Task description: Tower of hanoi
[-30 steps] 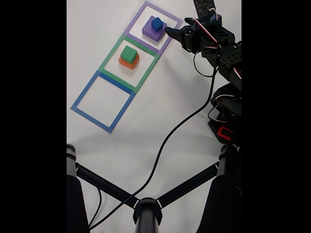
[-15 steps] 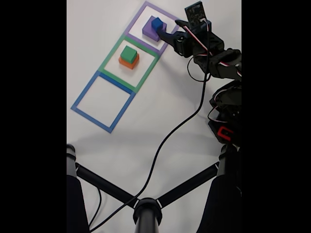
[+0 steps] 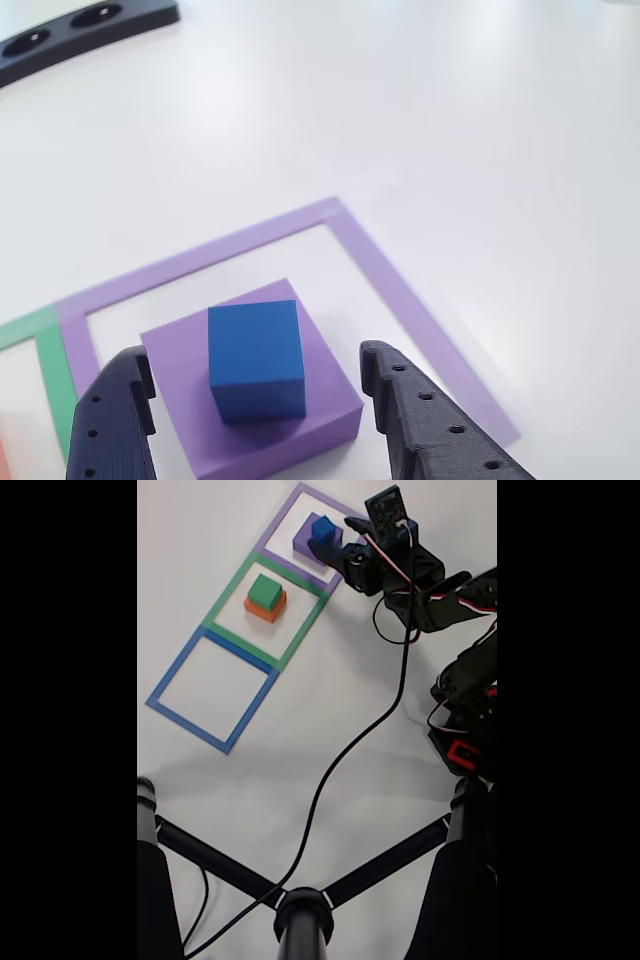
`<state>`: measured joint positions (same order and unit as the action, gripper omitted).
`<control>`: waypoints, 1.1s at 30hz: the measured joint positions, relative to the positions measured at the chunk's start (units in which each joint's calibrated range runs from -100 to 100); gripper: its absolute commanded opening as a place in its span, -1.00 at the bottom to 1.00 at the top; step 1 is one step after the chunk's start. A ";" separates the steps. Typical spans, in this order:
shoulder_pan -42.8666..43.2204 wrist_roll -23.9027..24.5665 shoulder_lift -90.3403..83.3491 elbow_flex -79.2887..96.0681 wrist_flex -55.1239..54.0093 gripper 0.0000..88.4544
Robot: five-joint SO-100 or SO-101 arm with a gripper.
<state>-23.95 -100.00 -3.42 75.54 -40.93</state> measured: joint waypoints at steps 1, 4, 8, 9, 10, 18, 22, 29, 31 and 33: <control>0.00 0.00 0.76 -0.61 -0.40 -0.46; 0.00 0.00 3.04 -1.91 -1.61 -0.46; 0.41 0.00 4.90 -2.26 -3.05 -0.48; 0.57 0.00 5.32 -2.35 -3.21 -0.49; 0.74 0.00 5.83 -2.44 -3.53 -0.49; 1.72 0.00 7.68 -2.61 -5.38 -0.57; 1.72 0.00 7.77 -2.61 -5.54 -0.63; 1.80 0.00 8.61 -3.13 -5.54 -0.74; 1.80 0.00 8.61 -3.13 -5.54 -0.77; 1.80 0.00 8.61 -3.39 -5.54 -0.80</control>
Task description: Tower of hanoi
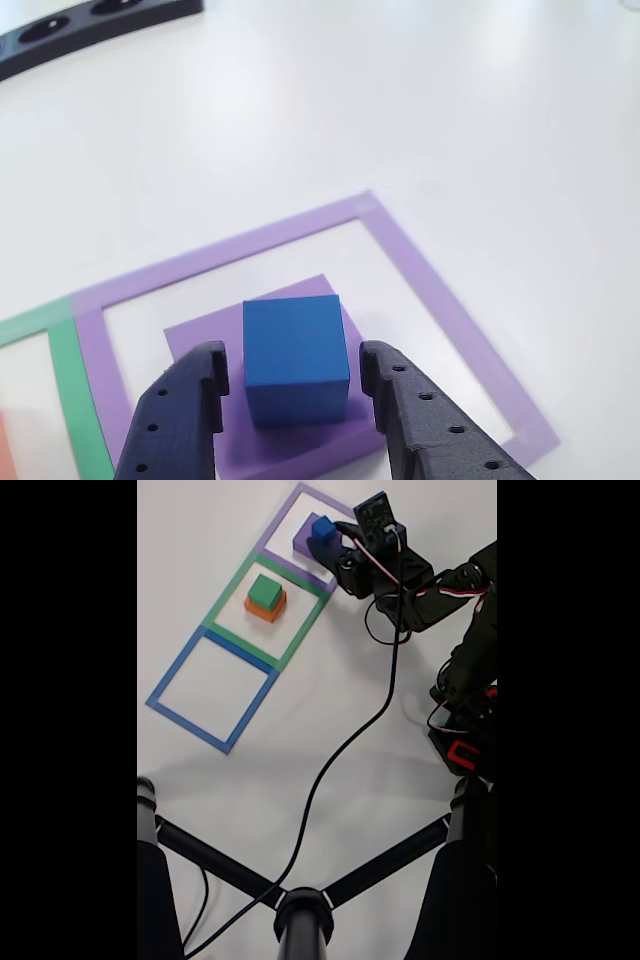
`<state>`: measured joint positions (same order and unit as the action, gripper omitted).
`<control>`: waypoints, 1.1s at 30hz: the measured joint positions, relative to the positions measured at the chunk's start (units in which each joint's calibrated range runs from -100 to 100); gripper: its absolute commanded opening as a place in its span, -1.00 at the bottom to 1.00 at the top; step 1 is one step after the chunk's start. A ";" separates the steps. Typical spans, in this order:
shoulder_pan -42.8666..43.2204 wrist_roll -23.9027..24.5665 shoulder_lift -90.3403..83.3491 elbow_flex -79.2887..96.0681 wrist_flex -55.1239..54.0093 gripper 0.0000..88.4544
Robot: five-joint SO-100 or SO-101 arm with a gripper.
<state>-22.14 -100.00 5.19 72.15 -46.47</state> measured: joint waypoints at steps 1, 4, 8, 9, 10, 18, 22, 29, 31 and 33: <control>0.00 0.00 0.00 -0.09 0.00 -0.82; 0.00 0.00 0.00 -0.44 0.00 -0.87; 0.00 0.00 0.00 -0.52 0.00 -0.92; 0.00 0.00 0.00 -0.52 0.00 -0.92; 0.00 0.00 0.00 -0.52 0.00 -0.91; 0.00 0.00 -3.29 -0.35 4.33 -0.92; 0.08 0.00 -13.51 1.04 15.17 -0.93; 0.08 0.00 -37.74 -1.22 44.78 -0.94; 0.08 0.00 -42.72 -5.92 56.02 -0.94; 0.08 0.00 -46.69 -11.84 67.98 -0.94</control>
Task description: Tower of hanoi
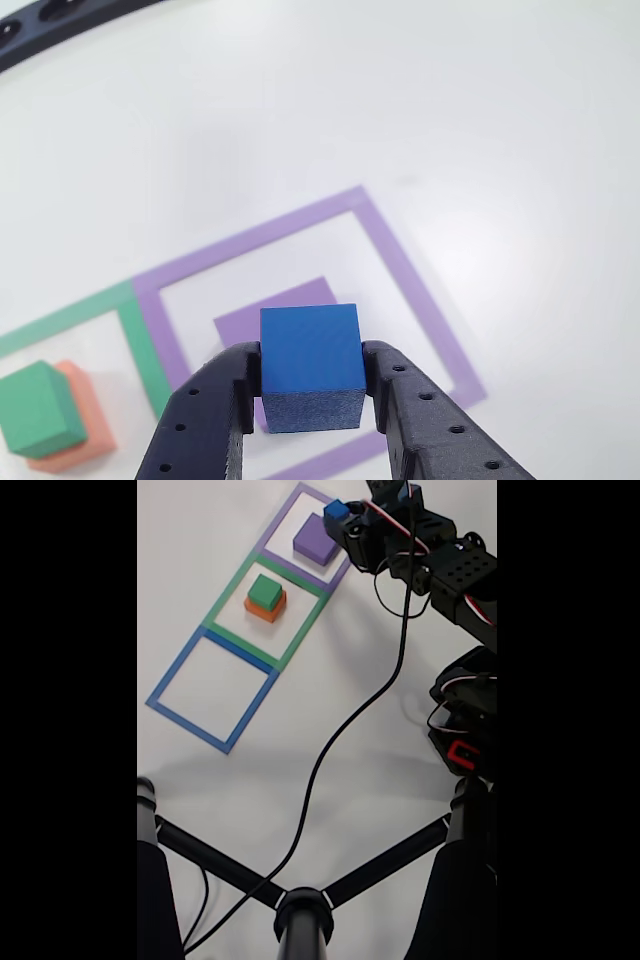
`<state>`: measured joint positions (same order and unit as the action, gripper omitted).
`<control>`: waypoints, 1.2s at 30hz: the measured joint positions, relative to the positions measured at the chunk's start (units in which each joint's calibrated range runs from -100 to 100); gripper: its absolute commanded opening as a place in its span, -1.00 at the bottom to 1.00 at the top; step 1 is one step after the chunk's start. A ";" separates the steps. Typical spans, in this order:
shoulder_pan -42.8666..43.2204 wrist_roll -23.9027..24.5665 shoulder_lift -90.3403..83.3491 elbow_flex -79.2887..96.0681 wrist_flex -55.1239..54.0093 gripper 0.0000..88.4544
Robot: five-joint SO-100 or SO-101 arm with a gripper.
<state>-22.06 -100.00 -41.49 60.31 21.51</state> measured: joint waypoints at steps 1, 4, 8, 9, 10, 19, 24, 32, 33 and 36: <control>0.16 0.00 -1.35 -3.05 5.86 -0.94; 1.88 0.00 -4.73 -11.84 21.75 -0.94; 3.93 2.17 -5.40 -26.81 40.85 -0.94; 4.83 3.94 -5.40 -30.81 45.18 -0.94; 6.06 3.55 -5.40 -34.38 49.44 -0.94; 15.64 8.08 -5.91 -54.40 68.06 -0.94; 19.81 9.85 -7.85 -56.57 71.35 -0.93; 22.68 8.08 -9.29 -52.48 70.14 -0.92; 22.68 6.90 -9.71 -49.87 67.98 -0.92; 21.86 1.77 -11.14 -39.43 58.91 -0.92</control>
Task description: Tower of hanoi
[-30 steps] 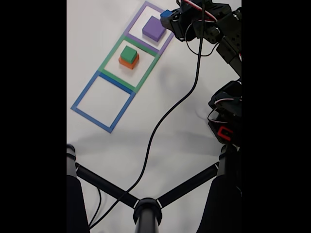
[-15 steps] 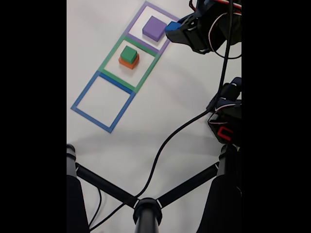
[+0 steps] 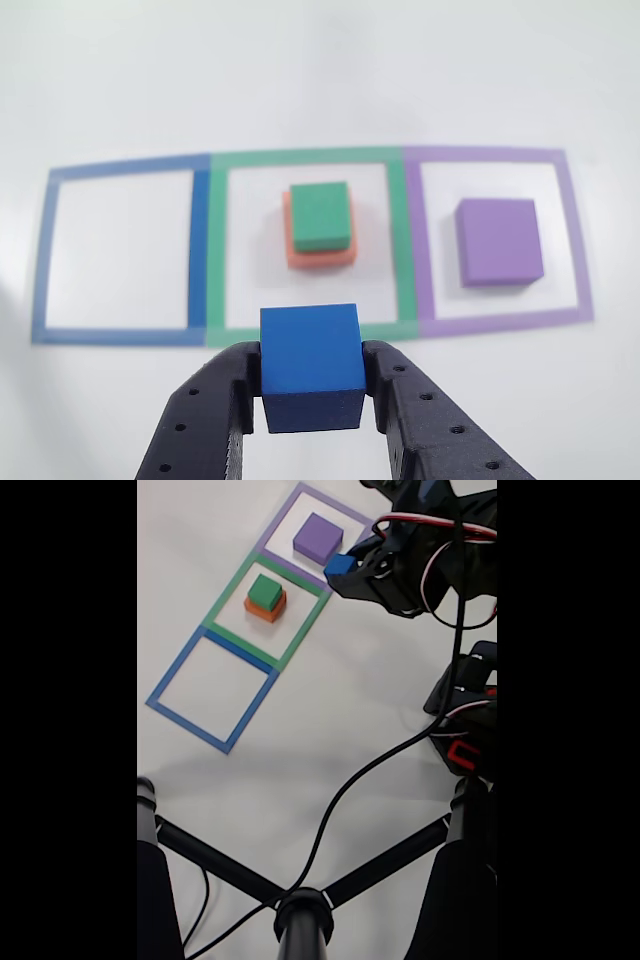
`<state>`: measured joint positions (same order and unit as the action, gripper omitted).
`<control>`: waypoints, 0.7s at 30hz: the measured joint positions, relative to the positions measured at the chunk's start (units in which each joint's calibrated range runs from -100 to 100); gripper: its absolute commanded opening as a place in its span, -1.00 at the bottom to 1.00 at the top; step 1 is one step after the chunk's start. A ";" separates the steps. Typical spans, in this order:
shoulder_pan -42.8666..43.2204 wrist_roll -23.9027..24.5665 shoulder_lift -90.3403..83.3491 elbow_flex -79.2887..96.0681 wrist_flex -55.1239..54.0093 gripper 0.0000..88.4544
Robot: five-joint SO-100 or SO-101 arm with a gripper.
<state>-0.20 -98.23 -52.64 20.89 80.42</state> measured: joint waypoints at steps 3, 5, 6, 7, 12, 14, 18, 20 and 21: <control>-1.31 -0.79 -1.94 13.05 -11.96 -0.92; -1.64 -0.39 -3.46 22.11 -20.39 -0.92; -1.72 -0.79 -3.88 26.46 -24.80 -0.92; -1.72 -0.99 -3.97 30.55 -29.37 -0.92; -1.96 -0.99 -1.60 46.48 -53.61 -0.92; -2.05 -0.99 0.93 51.52 -63.96 -0.92; -2.05 -0.99 7.85 56.66 -81.38 -0.92; -2.05 -0.99 11.48 57.35 -87.88 -0.92; -2.05 -0.99 12.92 57.96 -90.61 -0.92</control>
<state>-2.25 -99.21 -39.72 78.85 -10.19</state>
